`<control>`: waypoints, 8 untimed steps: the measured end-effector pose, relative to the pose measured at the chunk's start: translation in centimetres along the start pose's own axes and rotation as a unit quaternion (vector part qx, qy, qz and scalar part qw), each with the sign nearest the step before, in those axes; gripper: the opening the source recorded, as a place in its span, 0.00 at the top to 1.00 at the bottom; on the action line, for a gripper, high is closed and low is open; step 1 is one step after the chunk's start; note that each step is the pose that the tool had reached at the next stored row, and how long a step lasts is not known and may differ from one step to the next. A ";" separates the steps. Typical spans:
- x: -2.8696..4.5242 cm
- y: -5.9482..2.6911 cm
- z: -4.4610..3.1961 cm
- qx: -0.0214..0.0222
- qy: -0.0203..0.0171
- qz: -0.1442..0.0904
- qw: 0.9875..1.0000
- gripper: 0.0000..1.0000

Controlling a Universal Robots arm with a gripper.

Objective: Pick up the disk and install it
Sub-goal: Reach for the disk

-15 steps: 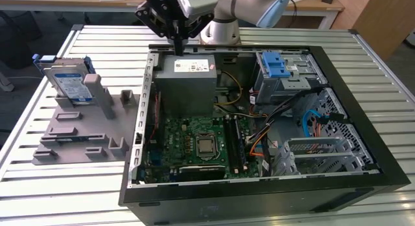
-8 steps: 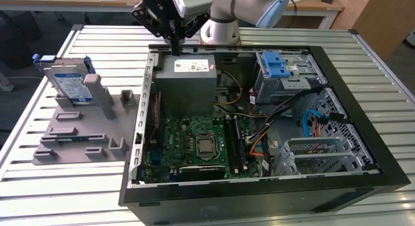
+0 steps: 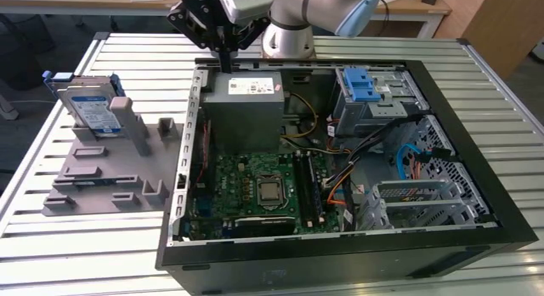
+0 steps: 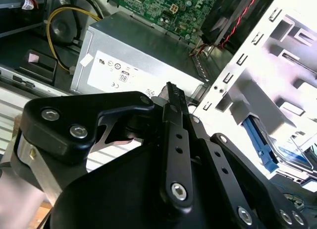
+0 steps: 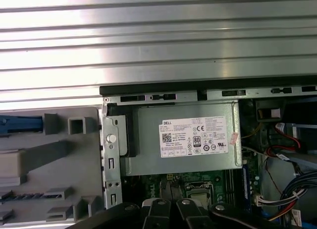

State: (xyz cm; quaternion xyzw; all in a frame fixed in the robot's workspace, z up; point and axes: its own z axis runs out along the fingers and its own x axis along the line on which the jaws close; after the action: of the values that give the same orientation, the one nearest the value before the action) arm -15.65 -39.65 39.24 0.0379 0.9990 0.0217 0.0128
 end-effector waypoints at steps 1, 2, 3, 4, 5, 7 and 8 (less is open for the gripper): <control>0.07 0.00 0.01 0.000 0.000 0.000 1.000 0.89; 0.15 0.00 0.01 0.000 0.000 0.000 1.000 0.89; 0.23 0.00 0.01 0.000 0.000 0.000 1.000 0.89; 0.30 0.00 0.02 0.000 0.000 0.000 1.000 0.89; 0.37 0.01 0.02 0.000 0.000 0.000 1.000 0.89; 0.53 0.01 0.03 0.000 0.000 0.000 1.000 0.89; 0.62 0.02 0.04 0.000 0.001 0.000 1.000 0.89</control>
State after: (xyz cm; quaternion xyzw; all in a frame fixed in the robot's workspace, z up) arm -16.26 -39.59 39.19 0.0379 0.9990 0.0217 0.0122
